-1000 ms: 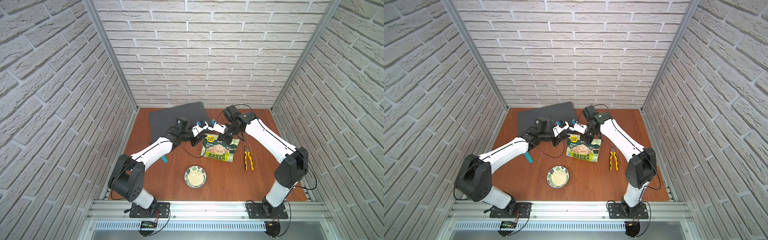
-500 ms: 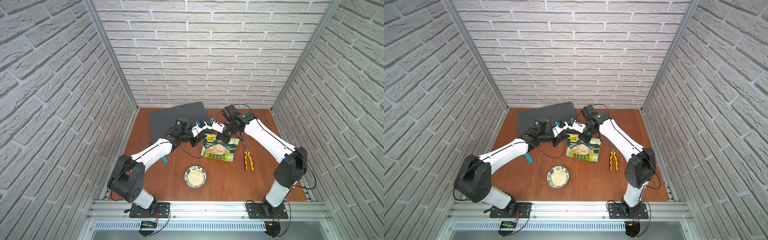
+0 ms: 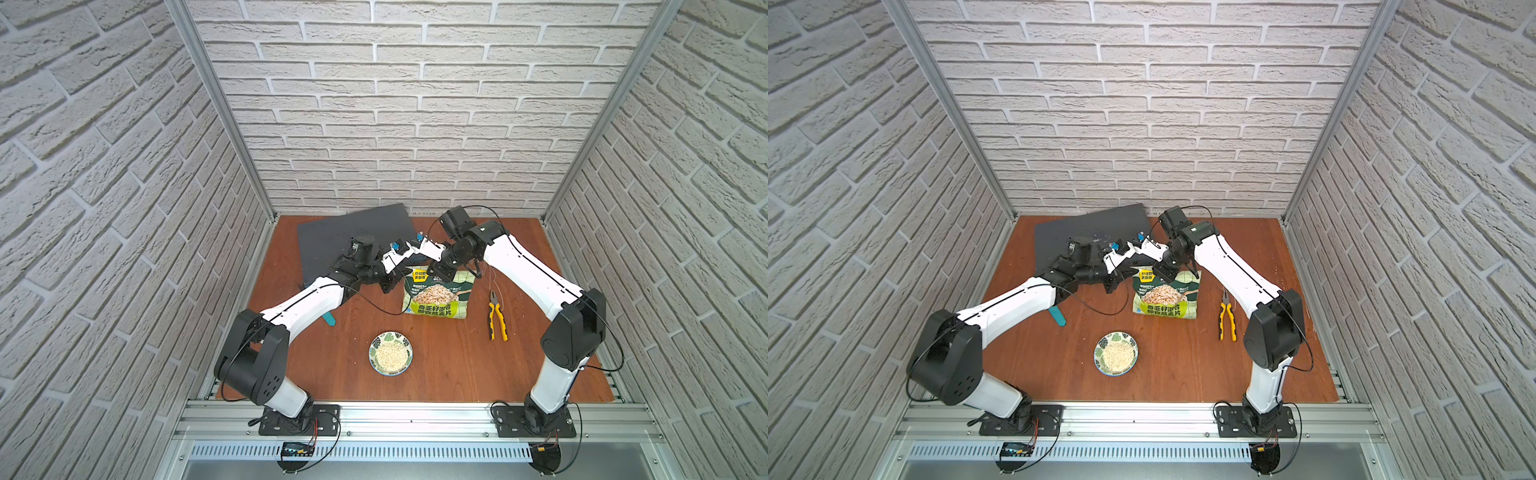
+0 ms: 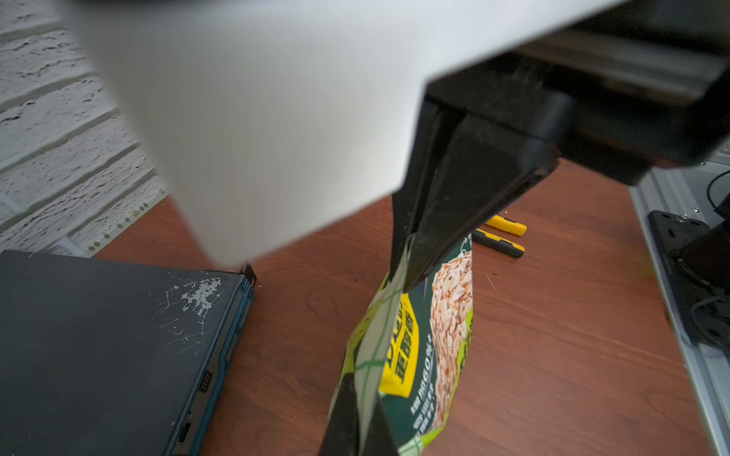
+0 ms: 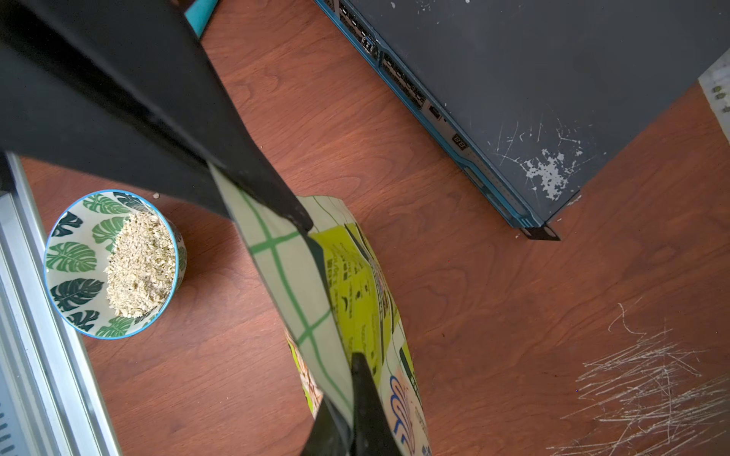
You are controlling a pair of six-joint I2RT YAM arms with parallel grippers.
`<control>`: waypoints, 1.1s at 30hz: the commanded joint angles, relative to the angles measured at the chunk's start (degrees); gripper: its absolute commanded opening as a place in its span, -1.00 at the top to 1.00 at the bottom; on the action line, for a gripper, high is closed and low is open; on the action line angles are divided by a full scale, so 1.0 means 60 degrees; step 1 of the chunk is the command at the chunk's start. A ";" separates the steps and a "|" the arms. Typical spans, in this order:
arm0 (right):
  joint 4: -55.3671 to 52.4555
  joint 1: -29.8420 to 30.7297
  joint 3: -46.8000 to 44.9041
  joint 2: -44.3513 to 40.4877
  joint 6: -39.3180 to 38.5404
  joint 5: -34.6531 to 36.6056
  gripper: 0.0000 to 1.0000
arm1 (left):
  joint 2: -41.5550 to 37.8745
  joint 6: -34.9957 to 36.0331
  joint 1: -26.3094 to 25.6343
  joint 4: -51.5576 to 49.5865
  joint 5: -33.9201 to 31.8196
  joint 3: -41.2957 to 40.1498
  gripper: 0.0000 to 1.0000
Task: Pour the oats into the breakfast bowl
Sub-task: Close the oats bag at the center of the board.
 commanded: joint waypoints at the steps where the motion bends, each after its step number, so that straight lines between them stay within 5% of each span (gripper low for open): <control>1: 0.0208 0.0269 0.0147 0.0040 -0.0234 0.0008 0.75 | -0.0320 -0.0026 -0.0141 0.0576 0.0258 -0.0071 1.00; 6: -0.0267 0.0099 0.0013 -0.0152 -0.0435 0.0305 0.38 | -0.0369 0.0011 -0.0120 0.0541 0.0148 -0.0109 1.00; 8: -0.0388 0.0048 -0.0134 -0.0250 -0.0519 0.0513 0.48 | -0.0376 0.0004 -0.0123 0.0533 0.0122 -0.0127 1.00; 11: -0.0501 -0.0074 -0.0274 -0.0374 -0.0567 0.0739 0.93 | -0.0404 0.0017 -0.0127 0.0533 0.0115 -0.0147 1.00; 14: -0.0476 -0.0167 -0.0325 -0.0557 -0.0550 0.0850 0.88 | -0.0404 0.0018 -0.0126 0.0472 0.0086 -0.0134 1.00; 18: -0.0312 -0.0386 -0.0552 -0.0838 -0.0564 0.0899 0.45 | -0.0419 0.0033 -0.0126 0.0448 0.0041 -0.0133 1.00; 22: -0.0541 -0.0496 -0.0617 -0.0856 -0.0675 0.0952 0.92 | -0.0427 0.0033 -0.0125 0.0448 -0.0004 -0.0145 1.00; 25: -0.0587 -0.0559 -0.0678 -0.0903 -0.0692 0.1096 0.93 | -0.0406 0.0032 -0.0127 0.0455 -0.0010 -0.0150 1.00; 29: -0.0451 -0.0674 -0.0800 -0.1062 -0.0666 0.1211 0.57 | -0.0410 0.0032 -0.0125 0.0435 -0.0017 -0.0133 1.00; 31: -0.0479 -0.0718 -0.0831 -0.1112 -0.0683 0.1152 0.89 | -0.0408 0.0033 -0.0126 0.0448 -0.0017 -0.0133 1.00; 33: -0.0586 -0.0784 -0.0843 -0.1122 -0.0685 0.1104 0.93 | -0.0413 0.0033 -0.0123 0.0441 -0.0017 -0.0133 1.00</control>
